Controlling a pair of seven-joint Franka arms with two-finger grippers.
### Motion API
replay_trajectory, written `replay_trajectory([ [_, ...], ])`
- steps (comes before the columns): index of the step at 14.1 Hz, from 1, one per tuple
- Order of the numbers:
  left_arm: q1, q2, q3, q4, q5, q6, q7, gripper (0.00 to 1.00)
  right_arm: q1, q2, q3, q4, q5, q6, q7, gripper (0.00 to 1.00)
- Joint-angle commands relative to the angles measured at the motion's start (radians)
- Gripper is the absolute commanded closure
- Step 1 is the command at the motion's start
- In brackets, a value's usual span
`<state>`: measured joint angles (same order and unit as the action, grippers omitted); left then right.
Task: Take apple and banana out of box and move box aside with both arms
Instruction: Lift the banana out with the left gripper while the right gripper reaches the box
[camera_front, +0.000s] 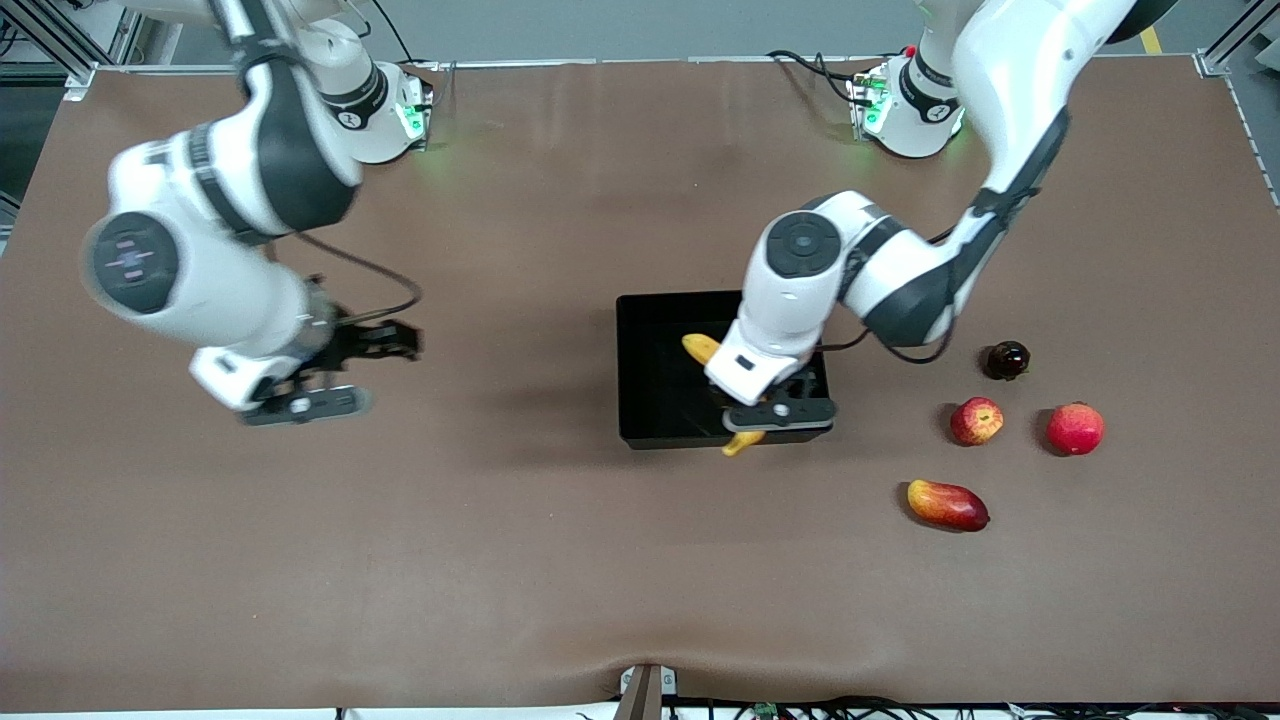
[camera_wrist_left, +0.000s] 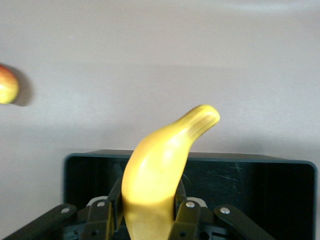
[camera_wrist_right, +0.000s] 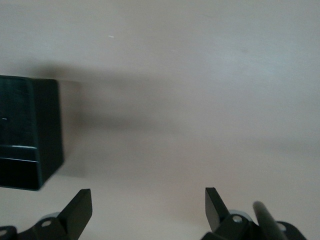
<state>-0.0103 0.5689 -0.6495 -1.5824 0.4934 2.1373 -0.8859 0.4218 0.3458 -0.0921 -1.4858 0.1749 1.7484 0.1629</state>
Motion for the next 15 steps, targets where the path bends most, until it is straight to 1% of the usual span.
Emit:
replay_trajectory([
  [1,0.073,-0.044,-0.010,-0.021,-0.051,-0.036,0.095,1.00,0.063,0.068,-0.012,0.013,0.052,0.084,0.003,0.00],
  [2,0.091,-0.049,-0.009,-0.021,-0.055,-0.037,0.122,1.00,0.087,0.090,-0.012,0.013,0.055,0.121,0.001,0.00],
  [4,0.160,-0.055,-0.006,-0.021,-0.053,-0.048,0.206,1.00,0.126,0.139,-0.011,0.013,0.064,0.186,0.003,0.00],
  [7,0.280,-0.029,-0.001,0.007,-0.047,-0.047,0.414,1.00,0.179,0.205,-0.011,0.013,0.116,0.270,0.003,0.00],
  [10,0.363,-0.004,0.011,0.028,-0.026,-0.037,0.524,1.00,0.222,0.277,-0.011,0.015,0.156,0.324,0.023,0.00],
  [13,0.458,0.049,0.018,0.064,0.008,-0.022,0.697,1.00,0.271,0.332,-0.011,0.015,0.164,0.428,0.061,0.00],
  [15,0.492,0.094,0.019,0.100,0.020,-0.004,0.804,1.00,0.297,0.367,-0.011,0.030,0.166,0.460,0.095,0.00],
])
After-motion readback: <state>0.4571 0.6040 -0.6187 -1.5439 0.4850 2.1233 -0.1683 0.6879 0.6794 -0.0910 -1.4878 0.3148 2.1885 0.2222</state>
